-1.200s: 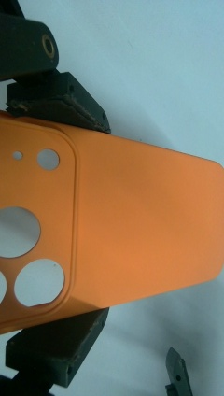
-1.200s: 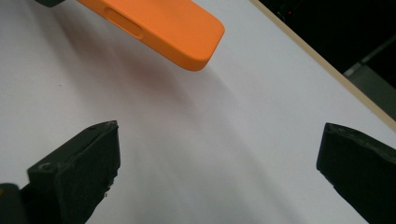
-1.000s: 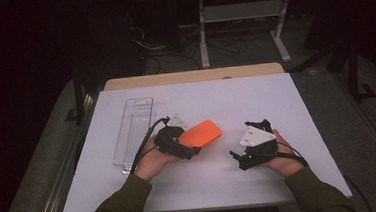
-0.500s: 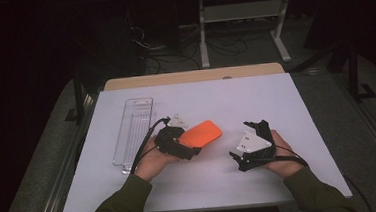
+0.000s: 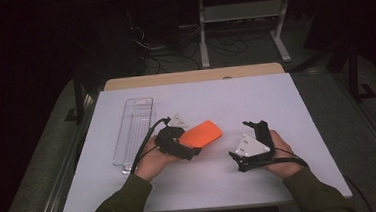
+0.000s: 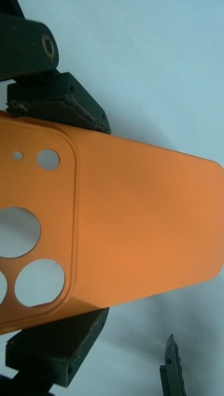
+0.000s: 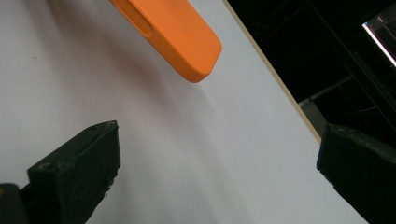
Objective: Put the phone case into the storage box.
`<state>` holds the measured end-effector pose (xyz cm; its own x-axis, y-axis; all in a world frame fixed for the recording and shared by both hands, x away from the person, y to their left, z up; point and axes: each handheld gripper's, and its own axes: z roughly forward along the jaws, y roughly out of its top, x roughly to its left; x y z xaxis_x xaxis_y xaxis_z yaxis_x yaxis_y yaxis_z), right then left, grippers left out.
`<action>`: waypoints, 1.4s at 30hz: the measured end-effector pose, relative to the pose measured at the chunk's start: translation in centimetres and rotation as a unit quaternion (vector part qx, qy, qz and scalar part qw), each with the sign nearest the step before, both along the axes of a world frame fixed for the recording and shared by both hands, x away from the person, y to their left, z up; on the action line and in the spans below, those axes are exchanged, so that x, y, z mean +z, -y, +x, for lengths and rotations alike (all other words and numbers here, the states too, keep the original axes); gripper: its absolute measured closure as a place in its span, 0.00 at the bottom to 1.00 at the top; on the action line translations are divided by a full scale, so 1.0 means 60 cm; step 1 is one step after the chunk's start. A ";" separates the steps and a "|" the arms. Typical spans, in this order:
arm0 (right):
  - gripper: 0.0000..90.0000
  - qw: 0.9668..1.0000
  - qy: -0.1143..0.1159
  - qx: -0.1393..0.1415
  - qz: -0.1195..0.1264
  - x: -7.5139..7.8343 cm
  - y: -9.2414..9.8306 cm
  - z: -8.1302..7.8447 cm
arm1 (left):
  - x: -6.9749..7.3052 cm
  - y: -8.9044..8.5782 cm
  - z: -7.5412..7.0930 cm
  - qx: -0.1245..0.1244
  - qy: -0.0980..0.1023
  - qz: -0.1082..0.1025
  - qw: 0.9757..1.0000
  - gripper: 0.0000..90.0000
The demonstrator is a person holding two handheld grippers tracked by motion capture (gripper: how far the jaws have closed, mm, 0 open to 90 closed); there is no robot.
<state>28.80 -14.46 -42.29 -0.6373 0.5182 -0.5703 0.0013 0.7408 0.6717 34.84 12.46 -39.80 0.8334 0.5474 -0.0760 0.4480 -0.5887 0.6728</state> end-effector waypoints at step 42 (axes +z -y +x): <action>0.00 0.985 0.131 0.024 -0.112 -0.003 -0.022 -0.019 | 0.000 0.002 -0.002 0.008 -0.002 -0.017 1.000 0.17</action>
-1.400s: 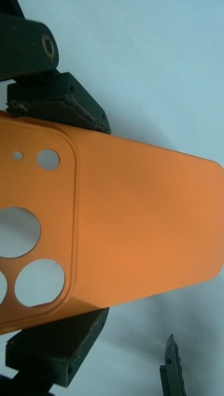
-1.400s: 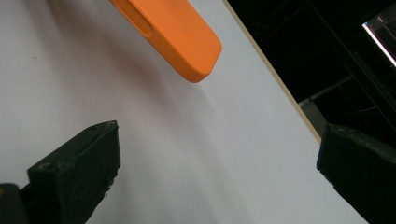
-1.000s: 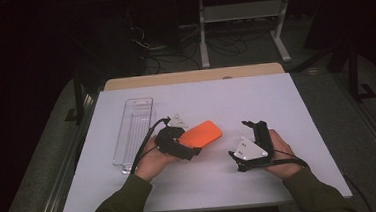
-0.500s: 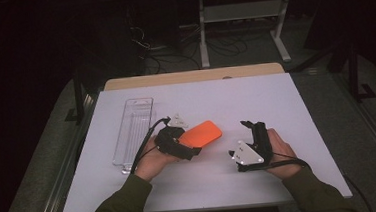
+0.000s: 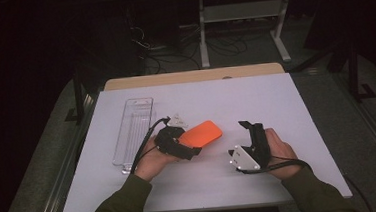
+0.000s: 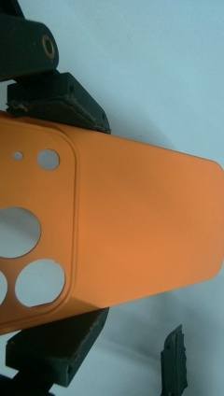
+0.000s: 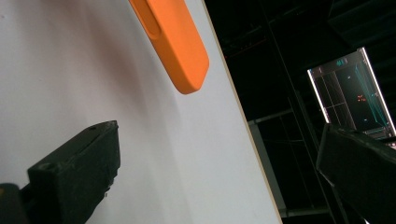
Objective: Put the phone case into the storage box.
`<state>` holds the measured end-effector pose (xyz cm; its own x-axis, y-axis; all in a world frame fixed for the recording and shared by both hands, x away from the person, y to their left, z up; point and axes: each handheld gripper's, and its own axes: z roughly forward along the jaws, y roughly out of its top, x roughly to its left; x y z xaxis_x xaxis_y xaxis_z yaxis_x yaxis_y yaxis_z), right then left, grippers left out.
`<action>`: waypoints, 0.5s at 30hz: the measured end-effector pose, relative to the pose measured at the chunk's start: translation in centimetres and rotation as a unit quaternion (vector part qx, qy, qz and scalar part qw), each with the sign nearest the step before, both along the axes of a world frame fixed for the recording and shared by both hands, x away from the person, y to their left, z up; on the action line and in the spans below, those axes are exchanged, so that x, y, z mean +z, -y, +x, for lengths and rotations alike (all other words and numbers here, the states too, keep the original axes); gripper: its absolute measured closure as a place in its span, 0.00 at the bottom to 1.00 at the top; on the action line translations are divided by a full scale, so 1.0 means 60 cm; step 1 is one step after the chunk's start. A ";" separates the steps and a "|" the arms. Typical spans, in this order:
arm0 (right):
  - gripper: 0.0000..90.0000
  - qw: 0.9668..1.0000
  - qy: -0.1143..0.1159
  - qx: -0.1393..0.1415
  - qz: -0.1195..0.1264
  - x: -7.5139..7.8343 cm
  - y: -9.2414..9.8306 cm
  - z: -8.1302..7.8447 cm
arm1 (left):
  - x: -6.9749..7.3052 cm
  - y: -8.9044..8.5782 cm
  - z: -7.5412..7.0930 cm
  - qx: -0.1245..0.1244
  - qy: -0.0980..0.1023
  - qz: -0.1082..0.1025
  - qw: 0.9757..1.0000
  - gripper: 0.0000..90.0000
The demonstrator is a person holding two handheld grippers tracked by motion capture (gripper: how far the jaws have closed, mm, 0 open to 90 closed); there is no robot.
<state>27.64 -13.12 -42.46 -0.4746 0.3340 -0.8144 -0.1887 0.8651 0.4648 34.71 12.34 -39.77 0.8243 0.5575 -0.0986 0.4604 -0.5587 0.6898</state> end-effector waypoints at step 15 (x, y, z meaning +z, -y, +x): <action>0.00 0.998 0.049 0.010 -0.043 -0.005 -0.008 -0.004 | 0.002 -0.003 0.001 -0.010 -0.002 0.013 1.000 0.17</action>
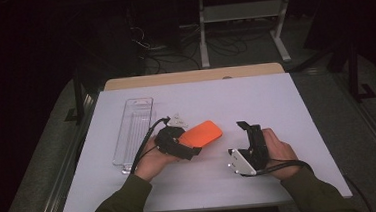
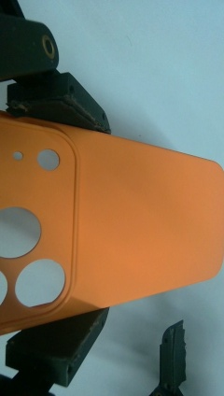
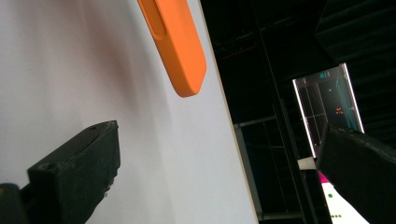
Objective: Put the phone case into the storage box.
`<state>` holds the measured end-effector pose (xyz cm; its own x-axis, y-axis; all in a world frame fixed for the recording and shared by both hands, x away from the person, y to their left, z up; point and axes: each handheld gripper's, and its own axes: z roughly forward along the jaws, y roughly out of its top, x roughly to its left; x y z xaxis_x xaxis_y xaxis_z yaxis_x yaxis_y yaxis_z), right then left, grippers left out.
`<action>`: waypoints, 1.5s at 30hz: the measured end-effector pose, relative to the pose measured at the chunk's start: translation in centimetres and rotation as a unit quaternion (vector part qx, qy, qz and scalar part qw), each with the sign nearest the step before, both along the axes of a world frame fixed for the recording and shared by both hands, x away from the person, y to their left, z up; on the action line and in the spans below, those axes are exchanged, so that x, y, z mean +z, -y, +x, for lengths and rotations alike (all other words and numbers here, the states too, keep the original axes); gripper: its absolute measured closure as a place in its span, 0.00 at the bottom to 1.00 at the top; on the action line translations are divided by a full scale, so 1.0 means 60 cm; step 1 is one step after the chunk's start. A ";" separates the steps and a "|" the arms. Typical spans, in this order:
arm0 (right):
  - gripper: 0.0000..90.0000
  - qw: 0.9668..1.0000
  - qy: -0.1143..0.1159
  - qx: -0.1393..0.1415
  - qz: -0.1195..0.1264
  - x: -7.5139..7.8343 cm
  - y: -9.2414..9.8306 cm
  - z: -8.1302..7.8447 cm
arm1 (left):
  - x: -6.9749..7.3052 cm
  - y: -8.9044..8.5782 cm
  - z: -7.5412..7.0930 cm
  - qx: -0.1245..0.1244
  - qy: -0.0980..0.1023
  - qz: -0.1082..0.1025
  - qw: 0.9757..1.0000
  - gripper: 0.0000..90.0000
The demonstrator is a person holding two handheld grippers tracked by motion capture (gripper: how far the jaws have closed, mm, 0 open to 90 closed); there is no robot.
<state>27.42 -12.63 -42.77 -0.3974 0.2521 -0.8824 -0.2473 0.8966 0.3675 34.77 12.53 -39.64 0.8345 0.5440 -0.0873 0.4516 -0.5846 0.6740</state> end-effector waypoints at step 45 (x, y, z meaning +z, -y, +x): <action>0.00 0.993 0.096 0.038 -0.056 -0.020 -0.041 -0.017 | 0.003 0.015 -0.011 -0.016 0.003 -0.027 1.000 0.17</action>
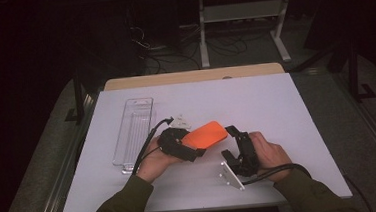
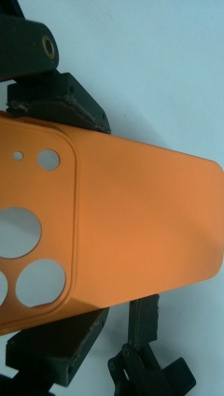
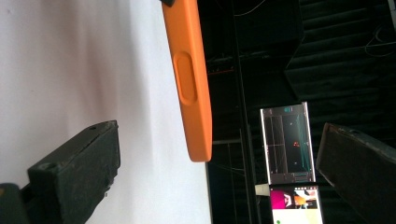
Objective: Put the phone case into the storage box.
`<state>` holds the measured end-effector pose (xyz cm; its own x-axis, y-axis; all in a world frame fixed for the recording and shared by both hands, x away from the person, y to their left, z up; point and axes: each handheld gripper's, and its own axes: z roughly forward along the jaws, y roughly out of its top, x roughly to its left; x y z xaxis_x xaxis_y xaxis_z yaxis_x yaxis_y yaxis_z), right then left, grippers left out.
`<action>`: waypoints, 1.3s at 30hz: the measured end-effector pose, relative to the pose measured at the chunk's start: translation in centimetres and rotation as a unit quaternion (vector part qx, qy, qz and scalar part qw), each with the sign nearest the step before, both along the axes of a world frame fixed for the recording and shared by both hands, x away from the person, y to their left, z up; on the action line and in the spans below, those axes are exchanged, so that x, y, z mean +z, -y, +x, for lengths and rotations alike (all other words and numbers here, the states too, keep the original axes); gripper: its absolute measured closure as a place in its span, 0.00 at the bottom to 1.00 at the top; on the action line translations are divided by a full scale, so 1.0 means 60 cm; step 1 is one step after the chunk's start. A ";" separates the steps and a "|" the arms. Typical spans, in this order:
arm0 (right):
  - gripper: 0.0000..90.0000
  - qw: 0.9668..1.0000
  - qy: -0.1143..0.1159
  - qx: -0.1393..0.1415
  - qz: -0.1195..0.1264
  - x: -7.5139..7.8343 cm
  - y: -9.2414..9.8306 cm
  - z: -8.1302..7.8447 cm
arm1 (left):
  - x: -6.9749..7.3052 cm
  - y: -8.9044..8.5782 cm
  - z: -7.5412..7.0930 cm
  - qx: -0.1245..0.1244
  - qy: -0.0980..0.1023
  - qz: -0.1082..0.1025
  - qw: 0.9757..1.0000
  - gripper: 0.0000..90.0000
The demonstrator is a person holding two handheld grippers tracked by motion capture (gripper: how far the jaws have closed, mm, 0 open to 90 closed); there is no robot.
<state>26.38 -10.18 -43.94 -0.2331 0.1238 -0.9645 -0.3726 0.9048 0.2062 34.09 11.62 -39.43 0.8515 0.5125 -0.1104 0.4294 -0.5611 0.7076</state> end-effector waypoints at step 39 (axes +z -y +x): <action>0.27 1.000 0.018 0.004 -0.023 -0.016 -0.024 -0.015 | 0.001 0.024 -0.015 -0.028 0.005 -0.008 1.000 0.17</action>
<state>25.45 -8.73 -44.90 -0.1992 0.0771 -0.9769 -0.3855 0.9103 0.1505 33.19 10.21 -39.35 0.8800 0.4622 -0.1094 0.3901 -0.5720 0.7216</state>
